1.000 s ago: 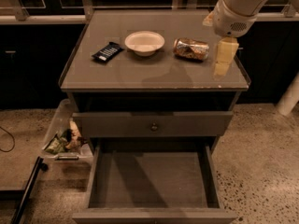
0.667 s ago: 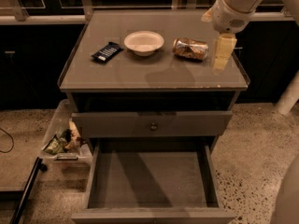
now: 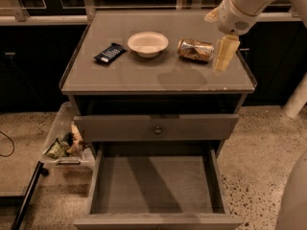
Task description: Place orange can into middle drawer
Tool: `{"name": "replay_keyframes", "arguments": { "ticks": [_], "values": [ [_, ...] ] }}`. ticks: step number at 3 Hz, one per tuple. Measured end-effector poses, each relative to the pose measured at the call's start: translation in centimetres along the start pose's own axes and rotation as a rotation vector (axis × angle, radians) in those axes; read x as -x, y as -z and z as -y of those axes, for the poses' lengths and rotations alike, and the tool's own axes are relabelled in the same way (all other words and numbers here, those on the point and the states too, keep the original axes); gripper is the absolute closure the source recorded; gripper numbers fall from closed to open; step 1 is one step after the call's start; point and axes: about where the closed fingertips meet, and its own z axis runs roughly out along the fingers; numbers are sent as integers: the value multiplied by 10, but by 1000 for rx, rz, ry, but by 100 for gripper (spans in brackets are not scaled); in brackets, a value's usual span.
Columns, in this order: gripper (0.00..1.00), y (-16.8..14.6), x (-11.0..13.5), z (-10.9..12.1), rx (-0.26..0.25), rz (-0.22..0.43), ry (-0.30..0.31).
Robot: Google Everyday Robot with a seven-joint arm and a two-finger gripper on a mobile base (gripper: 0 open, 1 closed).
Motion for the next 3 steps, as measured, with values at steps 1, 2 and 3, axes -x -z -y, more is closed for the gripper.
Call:
{"name": "replay_keyframes", "arguments": {
  "ticks": [1,2,3],
  "values": [
    [0,-14,-2,20,-37,166,-23],
    [0,-23,-7,34,-63,273,-68],
    [0,-34,-25,40,-94,295,-201]
  ]
}}
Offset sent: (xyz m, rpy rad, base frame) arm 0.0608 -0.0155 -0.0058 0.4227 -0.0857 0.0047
